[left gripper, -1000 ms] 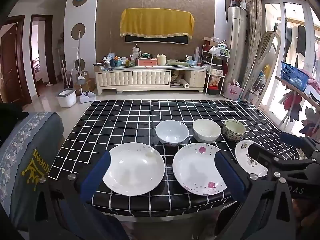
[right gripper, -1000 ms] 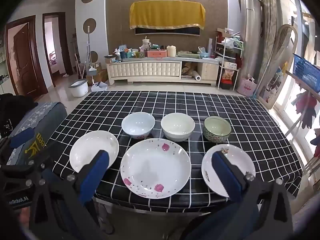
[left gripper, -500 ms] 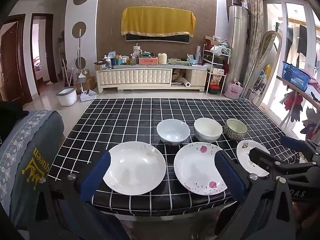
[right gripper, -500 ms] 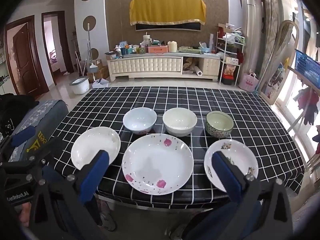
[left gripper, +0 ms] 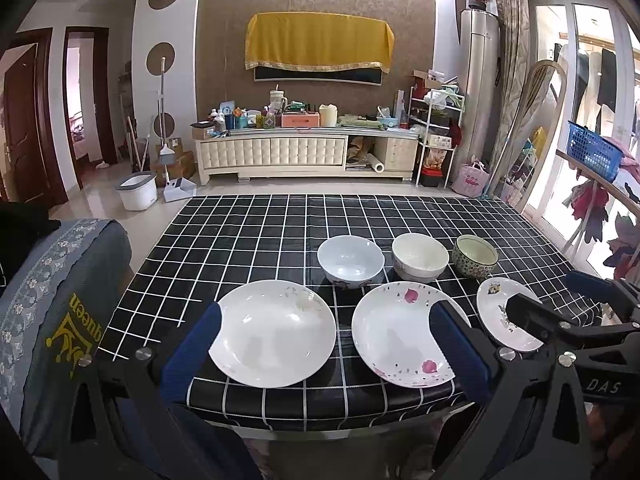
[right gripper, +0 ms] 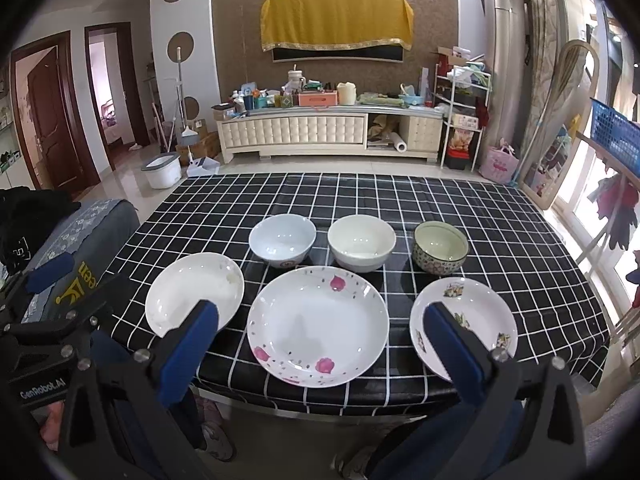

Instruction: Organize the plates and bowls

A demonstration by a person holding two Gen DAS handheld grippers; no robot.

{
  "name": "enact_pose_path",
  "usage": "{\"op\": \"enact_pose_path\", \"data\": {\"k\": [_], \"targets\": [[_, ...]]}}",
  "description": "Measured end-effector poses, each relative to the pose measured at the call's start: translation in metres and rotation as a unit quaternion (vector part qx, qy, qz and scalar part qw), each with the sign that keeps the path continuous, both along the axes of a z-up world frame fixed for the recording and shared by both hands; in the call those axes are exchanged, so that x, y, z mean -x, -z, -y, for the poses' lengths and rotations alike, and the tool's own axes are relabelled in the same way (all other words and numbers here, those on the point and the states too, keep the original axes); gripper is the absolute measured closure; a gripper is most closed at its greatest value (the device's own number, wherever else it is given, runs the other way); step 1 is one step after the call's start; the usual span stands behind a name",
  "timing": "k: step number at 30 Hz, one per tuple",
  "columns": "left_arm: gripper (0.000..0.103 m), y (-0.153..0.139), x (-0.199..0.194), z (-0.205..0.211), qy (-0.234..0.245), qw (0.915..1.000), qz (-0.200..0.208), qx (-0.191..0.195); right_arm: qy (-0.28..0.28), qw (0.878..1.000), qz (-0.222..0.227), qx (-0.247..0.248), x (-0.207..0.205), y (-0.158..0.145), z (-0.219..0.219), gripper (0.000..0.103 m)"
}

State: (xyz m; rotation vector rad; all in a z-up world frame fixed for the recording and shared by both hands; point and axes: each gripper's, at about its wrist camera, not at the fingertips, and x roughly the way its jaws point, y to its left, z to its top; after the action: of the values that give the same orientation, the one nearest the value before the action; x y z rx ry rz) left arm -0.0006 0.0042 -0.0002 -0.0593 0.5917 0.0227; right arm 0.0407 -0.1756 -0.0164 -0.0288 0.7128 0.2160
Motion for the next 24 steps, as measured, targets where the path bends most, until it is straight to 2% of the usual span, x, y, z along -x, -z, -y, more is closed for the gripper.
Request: {"op": "enact_pose_path", "data": {"k": [24], "targets": [[0.000,0.0009,-0.0005,0.0002,-0.002,1.0000,-0.004,-0.002,-0.001,1.000,-0.007,-0.001,0.0004,0.0031,-0.0014,0.000]]}}
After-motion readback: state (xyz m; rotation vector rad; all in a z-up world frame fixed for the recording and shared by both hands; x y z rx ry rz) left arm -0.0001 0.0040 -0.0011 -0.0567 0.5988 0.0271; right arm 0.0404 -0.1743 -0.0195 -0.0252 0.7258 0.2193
